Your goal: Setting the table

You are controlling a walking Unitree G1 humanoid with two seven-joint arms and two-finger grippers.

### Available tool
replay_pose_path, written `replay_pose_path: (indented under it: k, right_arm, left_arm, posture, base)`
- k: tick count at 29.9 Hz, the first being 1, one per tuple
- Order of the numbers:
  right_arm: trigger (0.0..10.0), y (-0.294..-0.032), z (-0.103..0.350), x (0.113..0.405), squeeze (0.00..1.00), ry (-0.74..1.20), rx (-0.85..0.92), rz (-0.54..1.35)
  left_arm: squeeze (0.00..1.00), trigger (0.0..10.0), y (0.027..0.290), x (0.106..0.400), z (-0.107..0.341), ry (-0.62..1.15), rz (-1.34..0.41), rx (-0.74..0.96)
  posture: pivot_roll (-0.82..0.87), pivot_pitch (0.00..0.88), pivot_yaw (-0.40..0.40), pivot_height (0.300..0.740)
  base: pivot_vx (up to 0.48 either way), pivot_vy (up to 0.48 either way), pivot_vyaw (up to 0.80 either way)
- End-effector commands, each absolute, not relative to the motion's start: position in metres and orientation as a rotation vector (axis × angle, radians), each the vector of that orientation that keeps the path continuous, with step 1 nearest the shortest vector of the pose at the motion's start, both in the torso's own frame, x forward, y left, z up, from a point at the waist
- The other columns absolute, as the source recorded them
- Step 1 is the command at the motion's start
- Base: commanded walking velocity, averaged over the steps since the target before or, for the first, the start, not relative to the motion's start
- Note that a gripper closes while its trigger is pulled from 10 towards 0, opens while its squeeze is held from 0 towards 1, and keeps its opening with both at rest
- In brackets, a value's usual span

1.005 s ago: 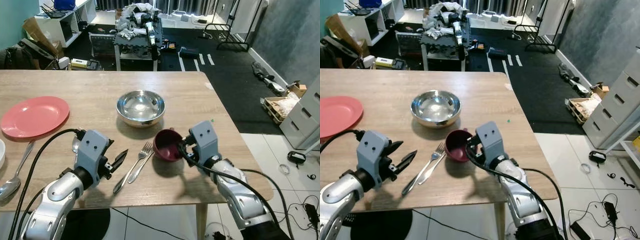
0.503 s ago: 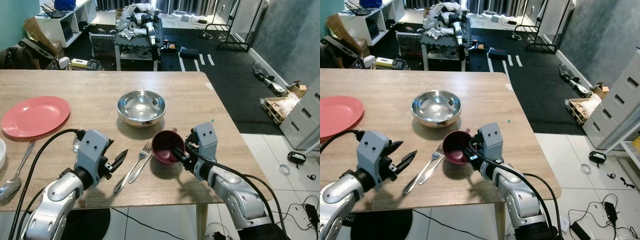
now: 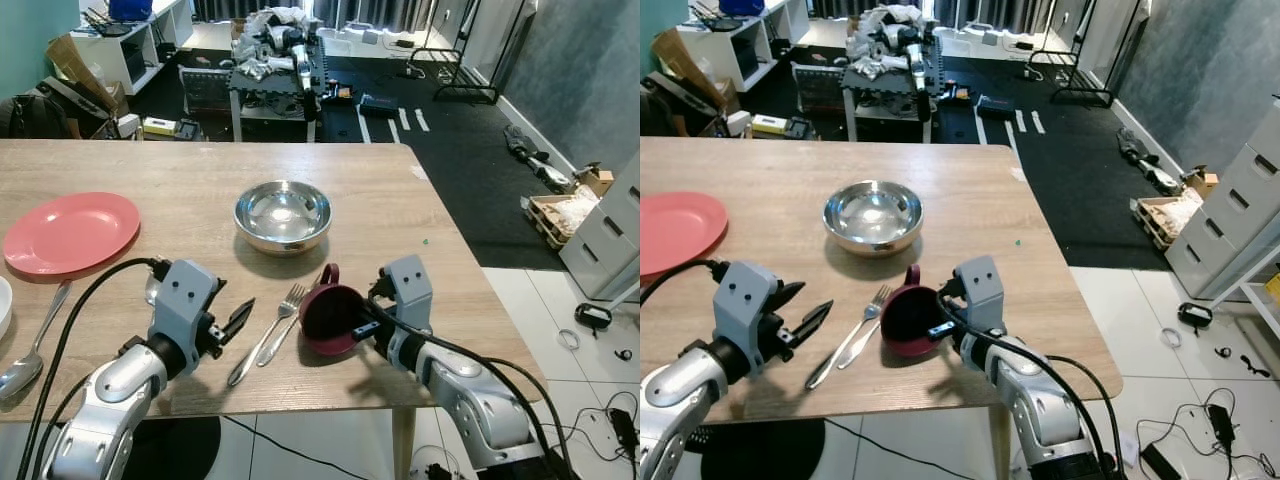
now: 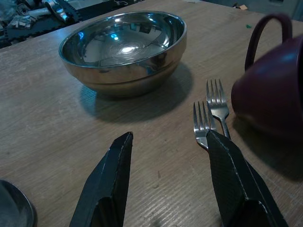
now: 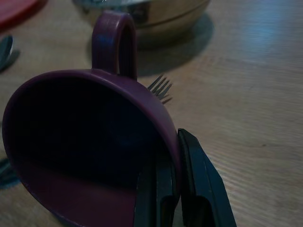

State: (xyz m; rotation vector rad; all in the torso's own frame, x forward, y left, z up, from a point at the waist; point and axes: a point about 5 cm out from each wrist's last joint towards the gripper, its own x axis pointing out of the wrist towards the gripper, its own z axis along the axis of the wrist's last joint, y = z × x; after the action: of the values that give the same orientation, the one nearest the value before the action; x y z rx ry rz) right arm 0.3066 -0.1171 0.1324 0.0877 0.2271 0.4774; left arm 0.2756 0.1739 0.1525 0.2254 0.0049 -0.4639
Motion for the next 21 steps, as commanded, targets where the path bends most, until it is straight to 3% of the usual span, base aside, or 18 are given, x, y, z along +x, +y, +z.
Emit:
replay_pose_path:
  k: [1,10,11,18,21]
  right_arm:
    - [0.0,-0.121,0.135,0.306,0.0,0.214,0.125,0.46]
    - [0.0,-0.133,0.172,0.314,0.0,-0.006,0.363,0.332]
    - [10.0,-0.136,0.183,0.314,0.0,-0.081,0.392,0.314]
    - [10.0,-0.144,0.191,0.314,0.0,-0.159,0.397,0.224]
    - [10.0,-0.152,0.17,0.312,0.0,-0.115,0.282,0.094]
  left_arm:
    - [0.0,10.0,0.174,0.276,0.148,0.016,-0.459,0.226]
    - [0.0,10.0,0.173,0.281,0.15,0.006,-0.431,0.219]
    - [0.0,10.0,0.172,0.282,0.151,0.003,-0.428,0.215]
    - [0.0,10.0,0.168,0.284,0.15,0.001,-0.42,0.205]
    - [0.0,10.0,0.168,0.285,0.149,0.001,-0.39,0.197]
  posture:
    - [0.0,0.01,0.022,0.74]
    - [0.0,0.01,0.028,0.74]
    - [0.0,0.009,0.03,0.74]
    - [0.0,0.008,0.03,0.74]
    - [0.01,0.007,0.027,0.74]
  base:
    - [0.0,0.0,0.0]
    - [0.0,0.0,0.0]
    - [0.0,0.0,0.0]
    - [0.0,0.0,0.0]
    - [0.0,0.0,0.0]
